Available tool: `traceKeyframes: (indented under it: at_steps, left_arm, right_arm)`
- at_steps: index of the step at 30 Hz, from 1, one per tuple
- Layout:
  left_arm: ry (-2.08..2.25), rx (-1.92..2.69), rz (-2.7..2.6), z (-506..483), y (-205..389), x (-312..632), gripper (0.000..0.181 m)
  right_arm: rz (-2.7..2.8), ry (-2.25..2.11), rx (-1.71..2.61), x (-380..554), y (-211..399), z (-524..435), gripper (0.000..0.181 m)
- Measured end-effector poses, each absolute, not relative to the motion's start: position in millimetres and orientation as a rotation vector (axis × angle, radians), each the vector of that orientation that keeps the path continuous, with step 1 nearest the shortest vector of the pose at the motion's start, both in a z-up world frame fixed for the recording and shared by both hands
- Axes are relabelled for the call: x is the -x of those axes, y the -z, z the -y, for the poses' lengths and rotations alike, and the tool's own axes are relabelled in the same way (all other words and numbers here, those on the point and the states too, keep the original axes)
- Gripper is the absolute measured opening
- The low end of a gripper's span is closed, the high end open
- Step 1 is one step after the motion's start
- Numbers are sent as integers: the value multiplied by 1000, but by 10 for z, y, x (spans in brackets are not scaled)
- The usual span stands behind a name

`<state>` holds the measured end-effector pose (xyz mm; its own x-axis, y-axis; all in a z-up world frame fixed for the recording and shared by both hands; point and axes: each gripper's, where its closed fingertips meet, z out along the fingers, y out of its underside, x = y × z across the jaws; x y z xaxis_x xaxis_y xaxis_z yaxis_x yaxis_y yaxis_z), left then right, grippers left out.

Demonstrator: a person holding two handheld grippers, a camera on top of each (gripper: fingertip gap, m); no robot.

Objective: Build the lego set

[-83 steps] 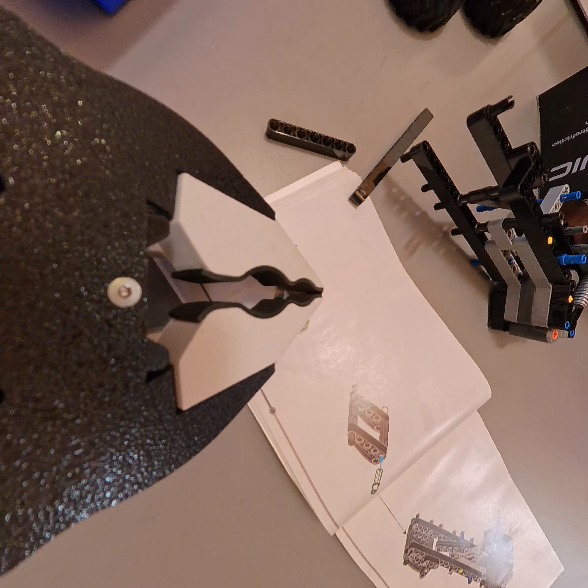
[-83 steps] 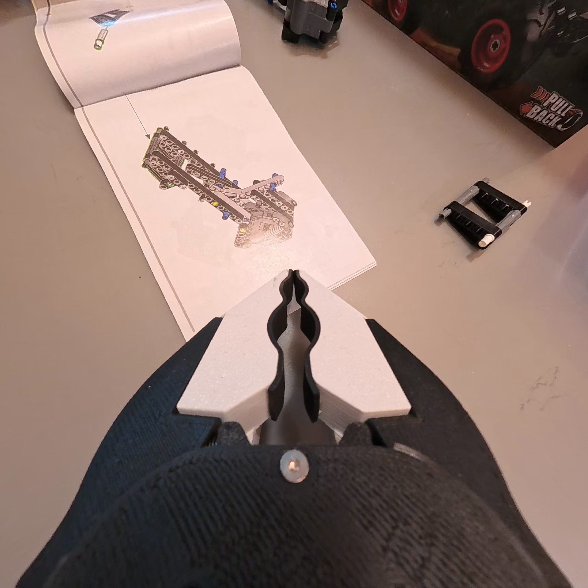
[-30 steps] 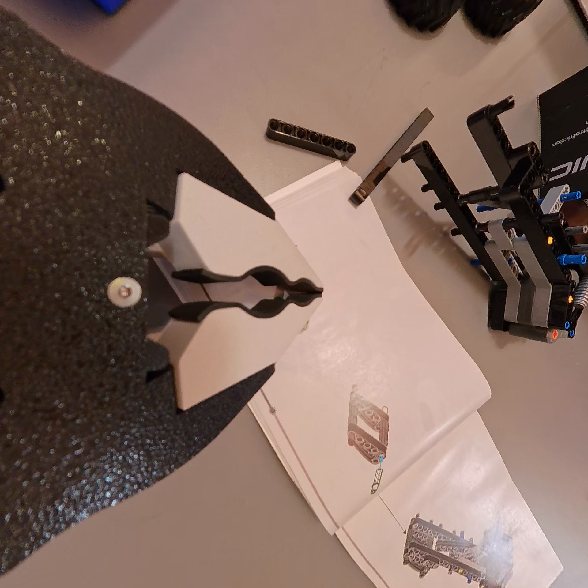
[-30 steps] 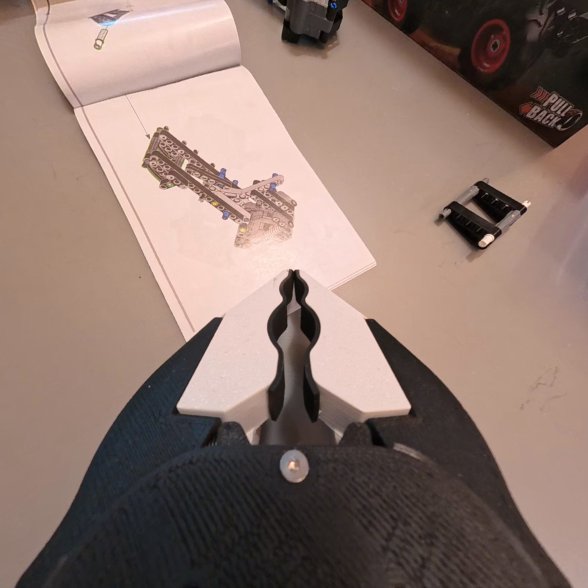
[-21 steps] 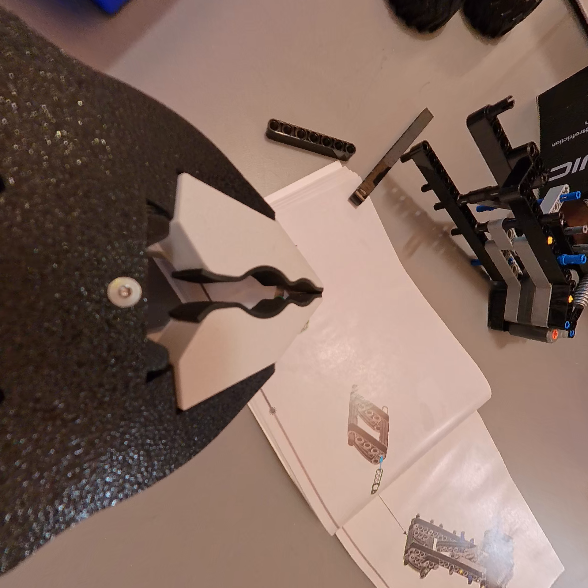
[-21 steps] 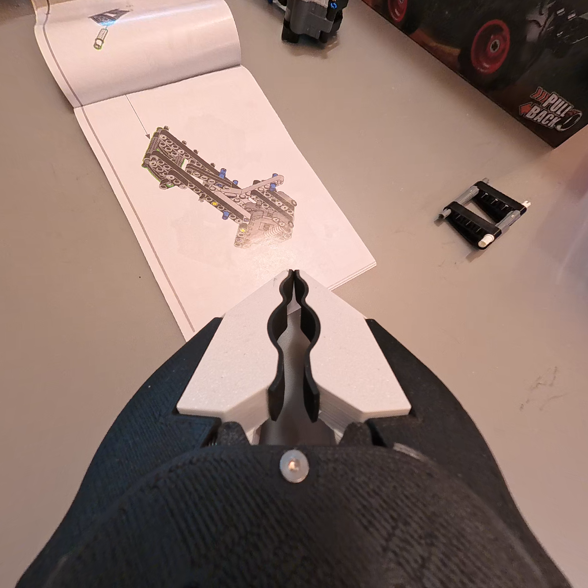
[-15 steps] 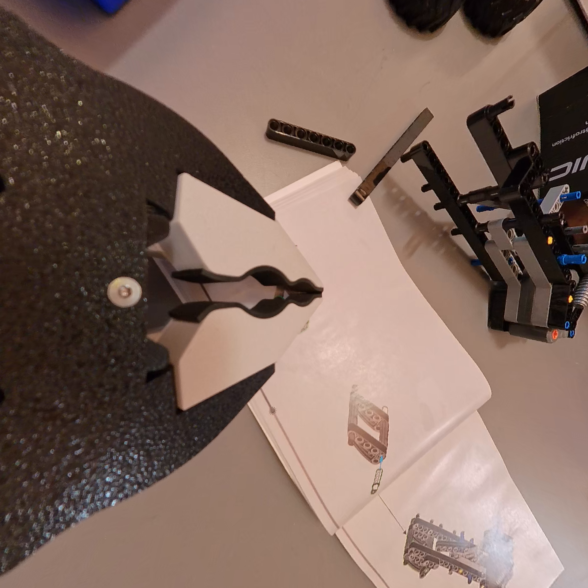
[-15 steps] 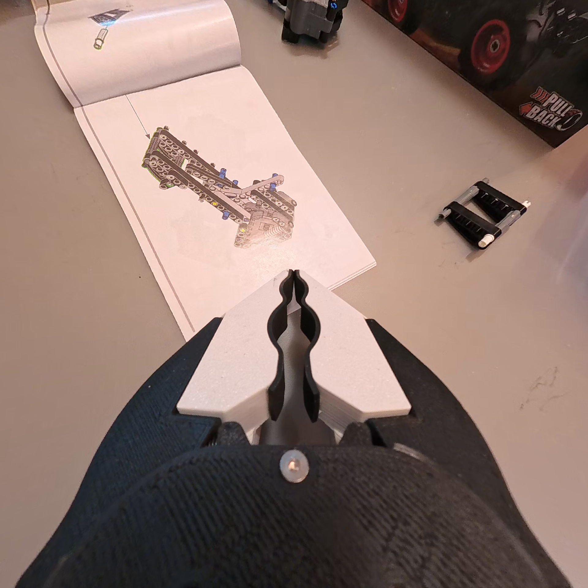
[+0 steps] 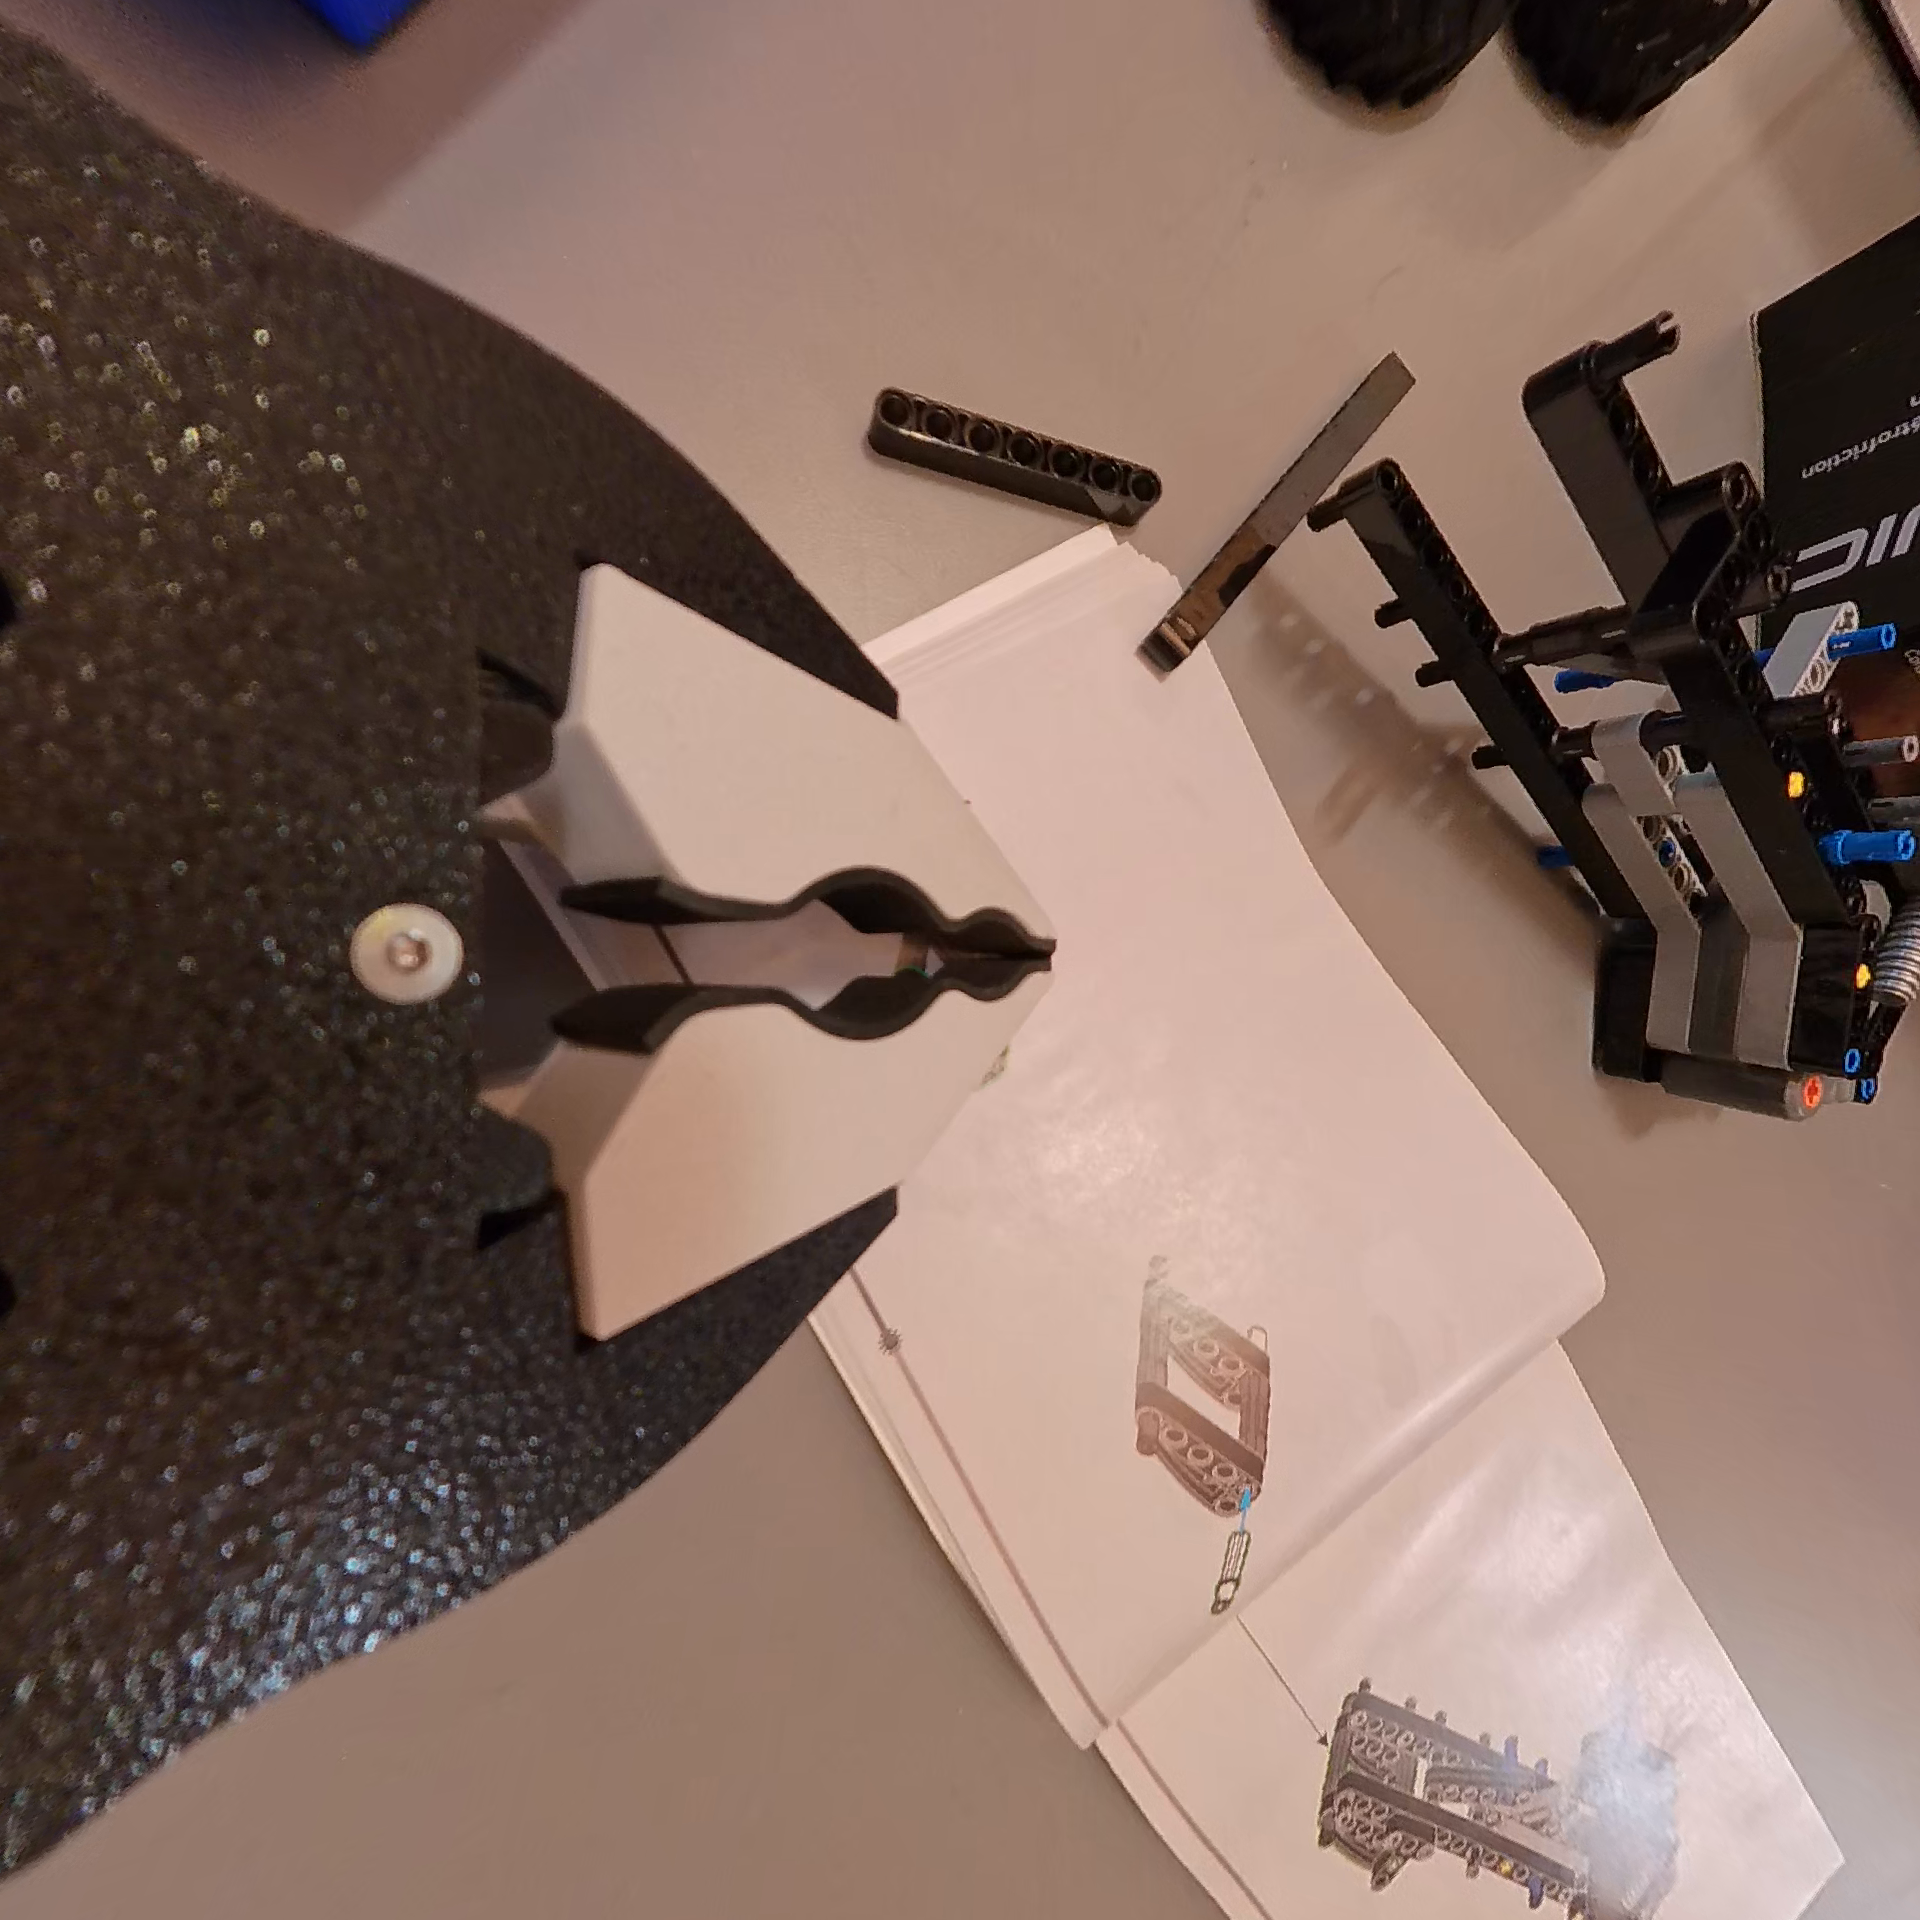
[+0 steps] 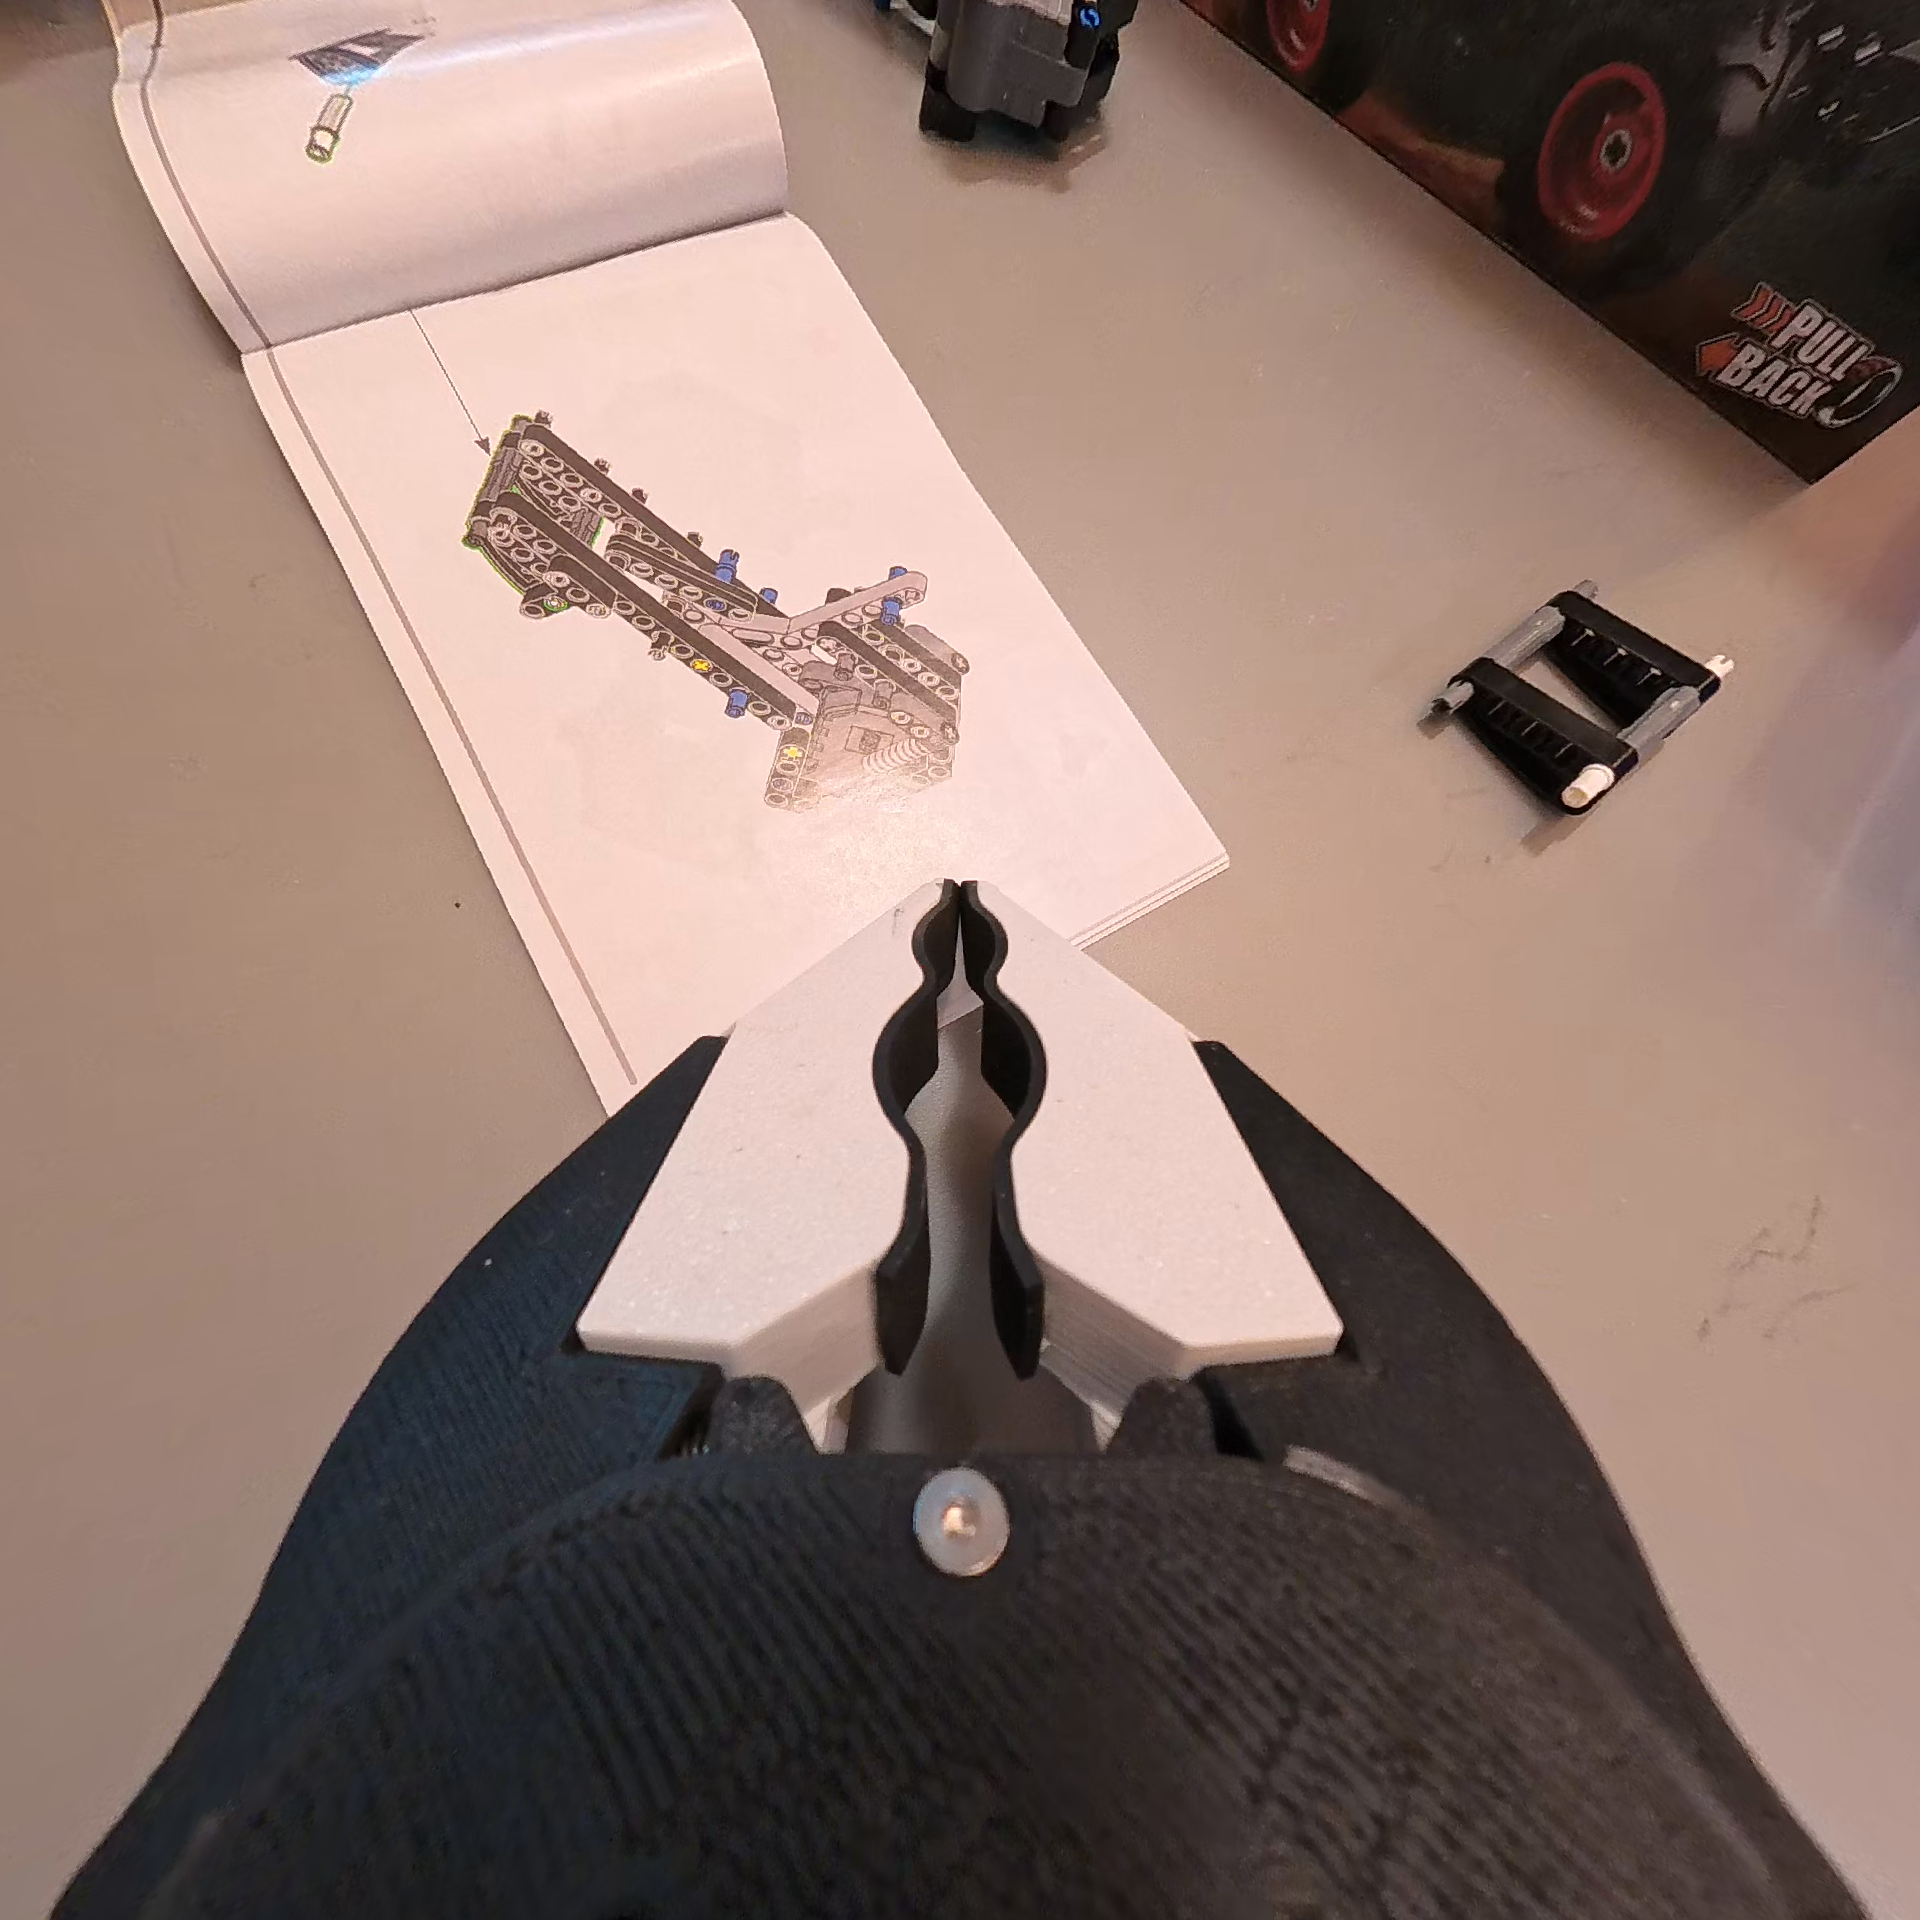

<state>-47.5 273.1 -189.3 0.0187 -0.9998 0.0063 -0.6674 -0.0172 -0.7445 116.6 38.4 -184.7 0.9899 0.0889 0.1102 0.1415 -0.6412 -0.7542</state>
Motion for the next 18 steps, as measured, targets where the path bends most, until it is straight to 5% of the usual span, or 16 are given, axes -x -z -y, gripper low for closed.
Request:
traceKeyframes:
  at_steps: [1,18]
  left_arm:
    - [768,1742,-1705,-2731,1893,475,0]
    - [770,1743,-1704,-2731,1892,477,0]
  right_arm:
    - [160,79,2270,-1166,1847,-384,0]
    - [159,77,2271,-1164,1849,-384,0]
